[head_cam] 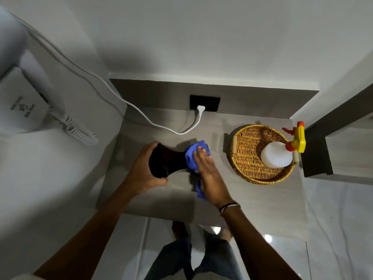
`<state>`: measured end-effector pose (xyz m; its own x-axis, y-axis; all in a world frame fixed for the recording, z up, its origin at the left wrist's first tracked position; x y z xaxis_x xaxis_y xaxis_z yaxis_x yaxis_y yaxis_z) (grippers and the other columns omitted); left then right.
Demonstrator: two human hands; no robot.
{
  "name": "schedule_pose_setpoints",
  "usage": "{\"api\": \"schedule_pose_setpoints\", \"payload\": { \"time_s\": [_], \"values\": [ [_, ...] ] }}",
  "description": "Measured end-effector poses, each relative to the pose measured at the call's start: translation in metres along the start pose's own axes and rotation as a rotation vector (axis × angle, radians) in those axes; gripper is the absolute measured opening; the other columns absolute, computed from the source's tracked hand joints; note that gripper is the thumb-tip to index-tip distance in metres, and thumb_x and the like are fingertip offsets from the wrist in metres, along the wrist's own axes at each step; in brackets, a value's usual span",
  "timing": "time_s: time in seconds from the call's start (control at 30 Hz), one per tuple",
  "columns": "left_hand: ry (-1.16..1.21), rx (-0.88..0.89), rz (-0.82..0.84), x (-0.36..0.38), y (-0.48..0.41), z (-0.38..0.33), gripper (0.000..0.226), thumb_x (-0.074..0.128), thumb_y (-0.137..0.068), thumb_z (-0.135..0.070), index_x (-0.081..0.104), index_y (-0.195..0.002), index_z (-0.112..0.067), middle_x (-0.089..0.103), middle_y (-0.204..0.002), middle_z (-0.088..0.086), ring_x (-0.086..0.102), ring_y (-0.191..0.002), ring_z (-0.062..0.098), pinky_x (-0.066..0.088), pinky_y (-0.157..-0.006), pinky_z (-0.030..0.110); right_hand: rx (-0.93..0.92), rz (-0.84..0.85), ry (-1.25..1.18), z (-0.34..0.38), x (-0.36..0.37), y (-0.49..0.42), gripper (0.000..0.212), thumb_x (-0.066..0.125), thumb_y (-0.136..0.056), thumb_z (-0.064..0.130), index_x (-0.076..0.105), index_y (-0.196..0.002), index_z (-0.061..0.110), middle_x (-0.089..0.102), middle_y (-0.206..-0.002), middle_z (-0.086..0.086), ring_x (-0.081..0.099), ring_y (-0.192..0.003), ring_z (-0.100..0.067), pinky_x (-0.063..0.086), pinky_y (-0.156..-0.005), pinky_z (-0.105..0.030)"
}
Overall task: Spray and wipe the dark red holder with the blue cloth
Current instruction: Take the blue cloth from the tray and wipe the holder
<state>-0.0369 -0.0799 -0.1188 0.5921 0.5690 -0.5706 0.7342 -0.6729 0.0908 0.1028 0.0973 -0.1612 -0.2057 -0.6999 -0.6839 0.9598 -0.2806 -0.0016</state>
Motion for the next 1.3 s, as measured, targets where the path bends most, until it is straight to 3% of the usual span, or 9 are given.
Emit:
{"api": "schedule_pose_setpoints", "payload": {
  "time_s": [0.23, 0.3, 0.4, 0.57, 0.73, 0.87, 1.0, 1.17, 1.3],
  "values": [
    [-0.030, 0.025, -0.023, -0.008, 0.006, -0.010, 0.106, 0.081, -0.049, -0.043, 0.050, -0.142, -0.002, 0.054, -0.134, 0.010, 0.051, -0.121, 0.003, 0.034, -0.104, 0.004, -0.178, -0.029, -0.200, 0.087, 0.045, 0.006, 0.091, 0.048, -0.100, -0.014, 0.010, -0.172, 0.026, 0.007, -0.183, 0.001, 0.007, -0.169, -0.019, 0.006, -0.137, -0.035],
    [-0.043, 0.021, 0.002, -0.006, 0.006, -0.014, 0.109, 0.082, -0.046, -0.042, 0.051, -0.142, -0.001, 0.054, -0.134, 0.007, 0.051, -0.120, 0.004, 0.035, -0.103, 0.004, -0.265, -0.012, -0.114, 0.071, 0.034, 0.012, 0.088, 0.045, -0.097, -0.013, 0.010, -0.172, 0.018, 0.007, -0.182, -0.007, 0.010, -0.169, -0.025, 0.013, -0.137, -0.043],
    [-0.095, -0.019, 0.012, 0.000, 0.003, -0.017, 0.107, 0.088, -0.046, -0.028, 0.052, -0.143, -0.005, 0.054, -0.134, 0.002, 0.055, -0.119, 0.011, 0.043, -0.096, 0.014, -0.066, 0.019, 0.058, -0.007, -0.001, 0.016, 0.090, 0.059, -0.094, -0.015, 0.017, -0.169, 0.012, 0.004, -0.178, -0.004, 0.008, -0.167, -0.027, 0.022, -0.134, -0.056],
    [-0.128, 0.007, -0.008, -0.004, 0.000, -0.029, 0.107, 0.088, -0.046, -0.026, 0.052, -0.144, -0.001, 0.056, -0.135, 0.012, 0.059, -0.122, 0.032, 0.052, -0.102, 0.047, 0.174, 0.068, -0.271, 0.011, 0.006, 0.010, 0.081, 0.056, -0.101, -0.005, 0.023, -0.170, 0.023, 0.012, -0.180, 0.000, 0.013, -0.168, -0.023, 0.018, -0.136, -0.051],
    [-0.075, 0.023, -0.002, 0.002, -0.001, -0.033, 0.109, 0.079, -0.046, -0.045, 0.052, -0.141, 0.002, 0.054, -0.134, 0.005, 0.057, -0.123, 0.024, 0.044, -0.102, 0.032, -0.170, -0.014, -0.229, 0.079, 0.025, 0.016, 0.107, 0.049, -0.091, -0.023, 0.002, -0.171, 0.031, -0.001, -0.183, 0.006, 0.004, -0.169, -0.018, 0.007, -0.137, -0.034],
    [-0.083, 0.014, -0.011, 0.001, 0.007, -0.024, 0.105, 0.086, -0.046, -0.032, 0.051, -0.142, -0.010, 0.054, -0.130, 0.002, 0.054, -0.117, 0.011, 0.046, -0.094, 0.025, -0.056, 0.071, 0.050, 0.011, 0.010, 0.027, 0.101, 0.064, -0.092, -0.016, 0.005, -0.167, 0.017, -0.004, -0.176, 0.000, -0.002, -0.166, -0.022, 0.017, -0.136, -0.055],
    [-0.082, 0.003, -0.015, -0.003, 0.006, -0.017, 0.105, 0.089, -0.047, -0.029, 0.051, -0.143, -0.010, 0.055, -0.131, 0.001, 0.056, -0.117, 0.017, 0.045, -0.094, 0.017, 0.100, 0.077, 0.028, 0.000, -0.006, 0.020, 0.101, 0.063, -0.087, -0.021, 0.015, -0.170, 0.012, -0.006, -0.176, -0.001, -0.002, -0.167, -0.027, 0.016, -0.136, -0.053],
    [0.039, -0.001, -0.033, -0.001, 0.010, -0.009, 0.101, 0.084, -0.046, -0.039, 0.048, -0.139, -0.020, 0.055, -0.135, -0.013, 0.059, -0.122, 0.007, 0.043, -0.106, 0.017, -0.148, 0.063, -0.192, 0.099, 0.032, 0.017, 0.095, 0.049, -0.087, -0.026, 0.017, -0.170, 0.009, 0.005, -0.181, -0.009, 0.000, -0.169, -0.026, 0.004, -0.137, -0.031],
    [-0.007, -0.042, -0.021, 0.001, 0.018, 0.005, 0.112, 0.089, -0.046, -0.029, 0.047, -0.148, -0.004, 0.057, -0.141, 0.006, 0.057, -0.127, 0.014, 0.046, -0.110, 0.026, -0.165, 0.058, 0.011, 0.063, 0.018, 0.015, 0.104, 0.063, -0.088, -0.019, 0.010, -0.171, 0.013, -0.004, -0.180, -0.004, 0.003, -0.168, -0.027, 0.020, -0.136, -0.044]
  ]
}}
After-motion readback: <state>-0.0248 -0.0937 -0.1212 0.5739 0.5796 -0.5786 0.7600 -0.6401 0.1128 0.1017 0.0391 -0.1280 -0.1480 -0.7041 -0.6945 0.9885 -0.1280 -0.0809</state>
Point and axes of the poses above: each hand's wrist, its own y-axis away from the middle knuckle, its own x-axis out of the palm, z = x × y, the point moved 7 cm from there along -y, towards the middle knuckle
